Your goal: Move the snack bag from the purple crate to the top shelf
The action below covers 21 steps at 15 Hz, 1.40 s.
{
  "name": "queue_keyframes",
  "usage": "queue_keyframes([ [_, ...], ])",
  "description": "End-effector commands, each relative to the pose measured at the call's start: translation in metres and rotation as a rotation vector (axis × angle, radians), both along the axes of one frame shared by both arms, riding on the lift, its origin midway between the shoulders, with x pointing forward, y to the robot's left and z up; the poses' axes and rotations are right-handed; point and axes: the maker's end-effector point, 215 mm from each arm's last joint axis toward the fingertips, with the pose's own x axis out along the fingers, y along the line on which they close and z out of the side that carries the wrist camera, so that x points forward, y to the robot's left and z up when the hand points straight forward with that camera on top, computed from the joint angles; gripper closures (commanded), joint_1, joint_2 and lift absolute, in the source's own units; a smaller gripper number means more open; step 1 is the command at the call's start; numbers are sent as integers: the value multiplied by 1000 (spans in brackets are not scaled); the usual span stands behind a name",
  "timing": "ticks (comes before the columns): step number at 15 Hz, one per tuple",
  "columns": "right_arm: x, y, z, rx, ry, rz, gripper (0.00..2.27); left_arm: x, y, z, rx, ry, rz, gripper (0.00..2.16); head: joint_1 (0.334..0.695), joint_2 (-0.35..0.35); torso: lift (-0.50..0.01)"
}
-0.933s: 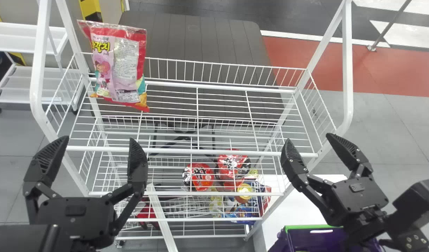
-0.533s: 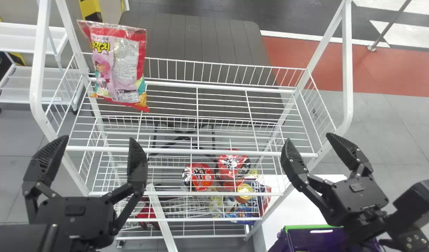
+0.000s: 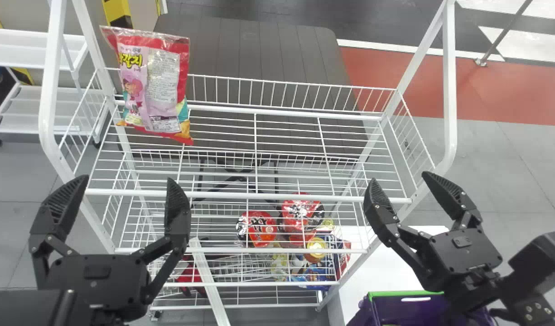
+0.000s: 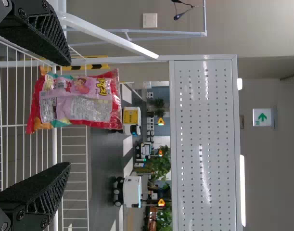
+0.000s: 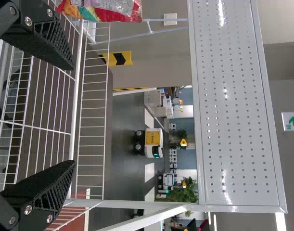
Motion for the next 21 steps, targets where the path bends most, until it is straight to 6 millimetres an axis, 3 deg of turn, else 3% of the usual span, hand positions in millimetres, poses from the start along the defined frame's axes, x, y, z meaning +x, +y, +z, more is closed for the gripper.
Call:
queue_keyframes([
  [1,0,0,0,0,0,1,130,0,1,0,0,0,2,70,695,-159,-1],
  [21,-4,4,-3,15,-9,33,130,-1,-1,-6,2,12,-1,70,695,-152,-78],
])
